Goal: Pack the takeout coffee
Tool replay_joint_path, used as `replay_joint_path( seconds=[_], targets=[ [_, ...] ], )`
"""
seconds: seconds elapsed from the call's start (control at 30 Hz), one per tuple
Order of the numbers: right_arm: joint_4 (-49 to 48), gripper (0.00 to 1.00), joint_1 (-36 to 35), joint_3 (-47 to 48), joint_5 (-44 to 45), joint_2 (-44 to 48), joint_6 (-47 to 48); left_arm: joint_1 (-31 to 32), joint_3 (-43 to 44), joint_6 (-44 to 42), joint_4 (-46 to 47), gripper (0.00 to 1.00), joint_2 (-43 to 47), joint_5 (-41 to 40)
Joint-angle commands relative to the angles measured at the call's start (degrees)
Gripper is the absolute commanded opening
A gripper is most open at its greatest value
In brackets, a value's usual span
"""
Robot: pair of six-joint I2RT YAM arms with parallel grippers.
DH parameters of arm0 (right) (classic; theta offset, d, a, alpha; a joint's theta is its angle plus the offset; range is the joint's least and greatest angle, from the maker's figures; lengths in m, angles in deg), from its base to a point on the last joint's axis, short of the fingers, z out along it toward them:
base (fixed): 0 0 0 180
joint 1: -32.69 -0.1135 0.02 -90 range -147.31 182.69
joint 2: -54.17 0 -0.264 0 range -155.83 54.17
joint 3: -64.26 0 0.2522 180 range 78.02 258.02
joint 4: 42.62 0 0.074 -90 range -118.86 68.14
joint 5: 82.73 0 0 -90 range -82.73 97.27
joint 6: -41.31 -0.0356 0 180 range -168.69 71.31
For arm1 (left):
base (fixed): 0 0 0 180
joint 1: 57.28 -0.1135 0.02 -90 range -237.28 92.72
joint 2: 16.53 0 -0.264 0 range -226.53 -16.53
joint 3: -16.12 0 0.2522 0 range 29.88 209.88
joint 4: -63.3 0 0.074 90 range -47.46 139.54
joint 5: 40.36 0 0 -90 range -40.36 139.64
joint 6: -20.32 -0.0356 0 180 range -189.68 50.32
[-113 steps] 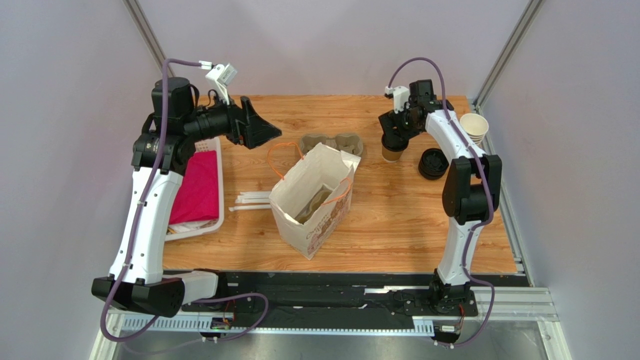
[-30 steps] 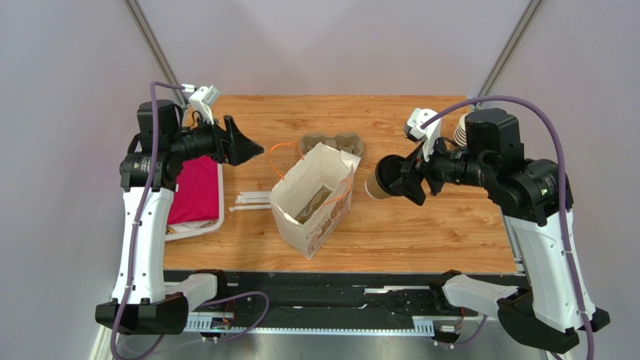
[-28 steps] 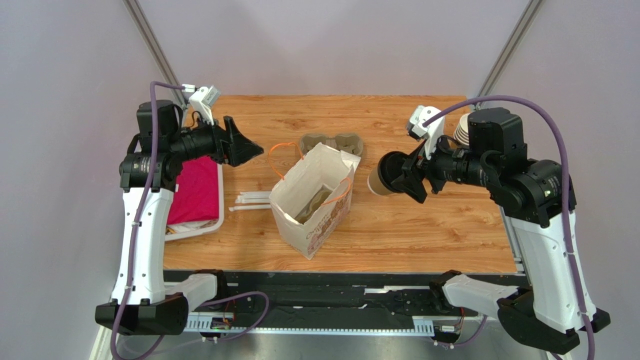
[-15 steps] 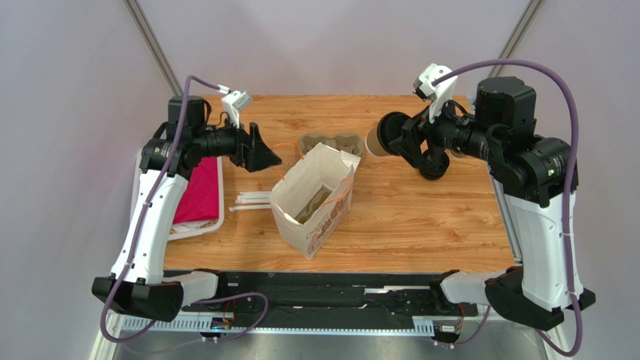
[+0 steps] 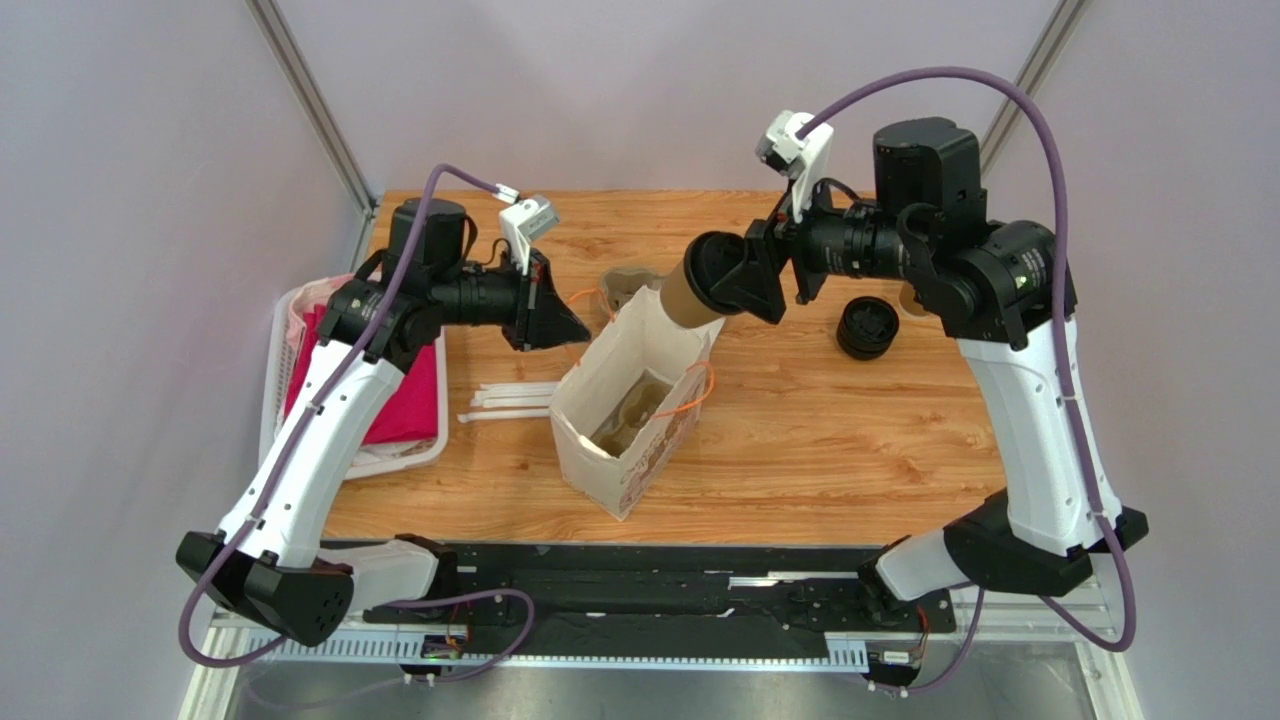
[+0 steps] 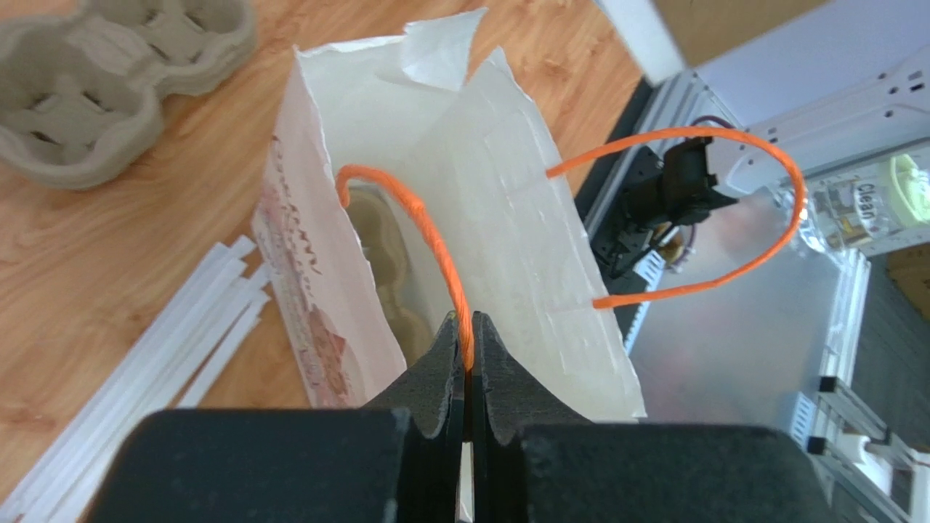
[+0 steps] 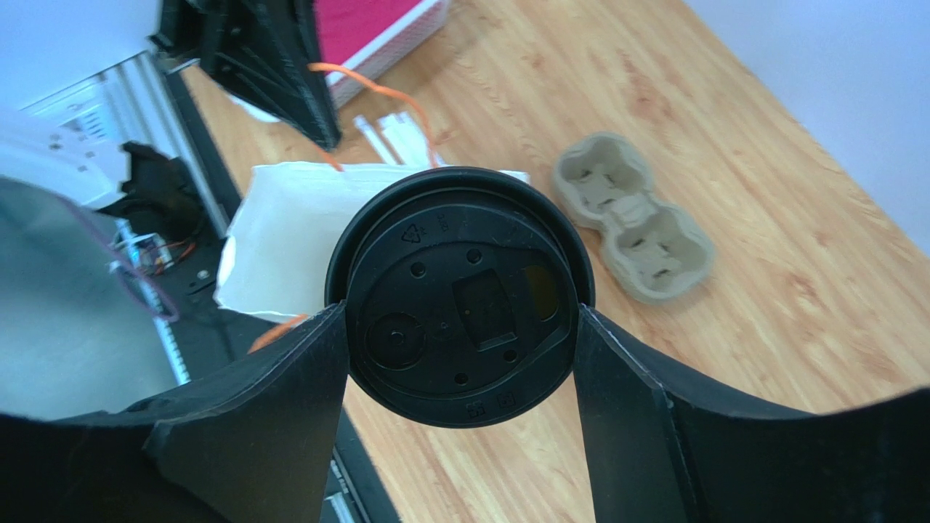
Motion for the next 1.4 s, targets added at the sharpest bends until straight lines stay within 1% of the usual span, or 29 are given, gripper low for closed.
replay_joint_path(
  seconds=[0.0,0.03,0.07,0.1,0.2,0.23,0.3,0.47,0.67,0.93,1.03,1.07,1.1,1.13,1.17,1.2,1.23,1.27,1.33,1.37],
  targets=[
    [-1.8,0.28,-3.9,-2.8,-2.7,2.9,-1.1,3.2,1.0,5.5,4.2,0.00,1.9,1.4],
    [-1.6,0.27,-4.6,-3.6,-2.1,3.3,-0.7,3.6,0.2,7.1,5.4,0.00,2.2,1.8],
    [-1.6,0.26,-5.9,-4.7,-2.0,4.1,-0.3,4.0,-0.6,11.2,8.2,0.00,2.6,3.3],
    [-1.4,0.25,-6.5,-6.2,-1.9,4.5,0.0,4.2,-2.0,13.0,9.7,0.00,2.6,3.8],
    [-2.4,0.24,-8.2,-12.6,-0.1,6.5,1.0,5.1,-3.8,19.3,14.6,0.00,2.9,5.7],
    [-3.1,0.23,-8.5,-15.7,0.6,7.1,0.9,6.2,-4.2,20.2,15.3,0.00,3.1,5.7],
    [-5.5,0.23,-9.2,-18.3,1.5,8.2,0.9,7.4,-5.3,22.0,16.9,0.00,3.7,5.7],
    [-9.7,0.22,-10.7,-25.2,3.1,9.5,2.2,8.5,-9.2,24.6,19.9,0.00,5.7,7.1],
    [-12.6,0.22,-13.3,-26.9,3.3,8.0,4.3,9.2,-14.2,25.5,21.6,0.00,9.2,7.1],
    [-18.5,0.21,-17.7,-38.7,7.7,11.8,8.4,9.2,-22.3,29.8,29.0,0.00,15.6,8.6],
    [-18.8,0.21,-18.4,-41.2,9.3,12.7,8.0,9.2,-22.8,27.9,28.5,0.00,16.6,8.0],
    [-18.8,0.21,-18.5,-41.4,9.6,12.7,7.6,9.2,-21.5,25.7,23.7,0.02,16.5,6.7],
    [-18.9,0.21,-18.7,-41.6,10.9,12.4,7.6,9.2,-20.7,21.4,20.6,0.11,16.5,5.2],
    [-18.9,0.21,-19.1,-41.4,11.6,12.1,7.7,9.1,-20.0,19.3,17.5,0.21,16.7,1.8],
    [-18.7,0.21,-19.2,-41.3,12.2,11.8,7.6,9.1,-20.0,18.4,13.9,0.48,17.2,0.2],
    [-18.4,0.21,-19.2,-41.0,12.3,11.7,7.5,9.1,-20.3,18.2,13.1,0.61,17.8,-1.3],
    [-18.3,0.21,-19.3,-40.7,12.5,11.0,7.7,9.1,-20.6,17.5,12.8,0.69,19.6,-4.0],
    [-18.2,0.21,-19.3,-40.2,12.7,10.9,7.3,9.1,-21.2,17.5,13.1,0.85,20.2,-5.4],
    [-18.1,0.21,-19.6,-39.7,12.8,9.9,5.4,9.1,-21.3,17.7,14.3,0.87,21.1,-8.2],
    [-18.1,0.21,-19.7,-39.2,13.0,9.6,4.7,9.1,-20.0,17.5,13.3,0.87,20.6,-9.3]
  ],
)
